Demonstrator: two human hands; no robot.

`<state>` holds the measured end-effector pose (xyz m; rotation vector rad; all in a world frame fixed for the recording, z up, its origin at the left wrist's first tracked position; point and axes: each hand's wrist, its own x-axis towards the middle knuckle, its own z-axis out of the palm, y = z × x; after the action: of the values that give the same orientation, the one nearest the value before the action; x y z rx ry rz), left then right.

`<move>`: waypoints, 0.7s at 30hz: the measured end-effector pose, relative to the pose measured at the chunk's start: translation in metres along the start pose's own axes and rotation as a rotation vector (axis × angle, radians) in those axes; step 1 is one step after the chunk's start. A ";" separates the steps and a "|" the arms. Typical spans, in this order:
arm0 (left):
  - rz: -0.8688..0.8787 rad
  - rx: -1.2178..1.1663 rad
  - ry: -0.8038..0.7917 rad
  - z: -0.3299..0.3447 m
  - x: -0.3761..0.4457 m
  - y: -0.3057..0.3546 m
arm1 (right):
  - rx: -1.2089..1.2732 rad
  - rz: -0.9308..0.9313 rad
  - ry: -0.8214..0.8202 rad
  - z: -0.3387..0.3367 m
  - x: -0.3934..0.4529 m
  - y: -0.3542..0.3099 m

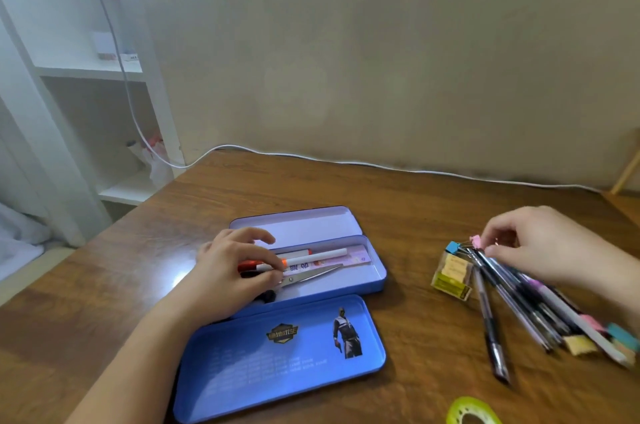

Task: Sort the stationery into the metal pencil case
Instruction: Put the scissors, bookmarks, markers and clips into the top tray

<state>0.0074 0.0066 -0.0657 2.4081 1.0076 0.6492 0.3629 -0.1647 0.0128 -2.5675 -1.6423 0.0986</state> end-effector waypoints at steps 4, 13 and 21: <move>0.054 0.055 -0.013 0.000 -0.001 0.002 | -0.012 0.124 -0.041 0.018 -0.027 0.011; 0.117 0.010 -0.014 0.002 -0.005 0.004 | -0.045 0.358 -0.012 0.027 -0.041 0.035; 0.105 0.009 -0.005 0.001 -0.009 0.008 | -0.014 0.153 0.278 0.022 -0.044 0.024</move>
<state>0.0065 -0.0058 -0.0640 2.4827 0.8885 0.6758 0.3638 -0.2141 -0.0117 -2.5726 -1.3537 -0.2488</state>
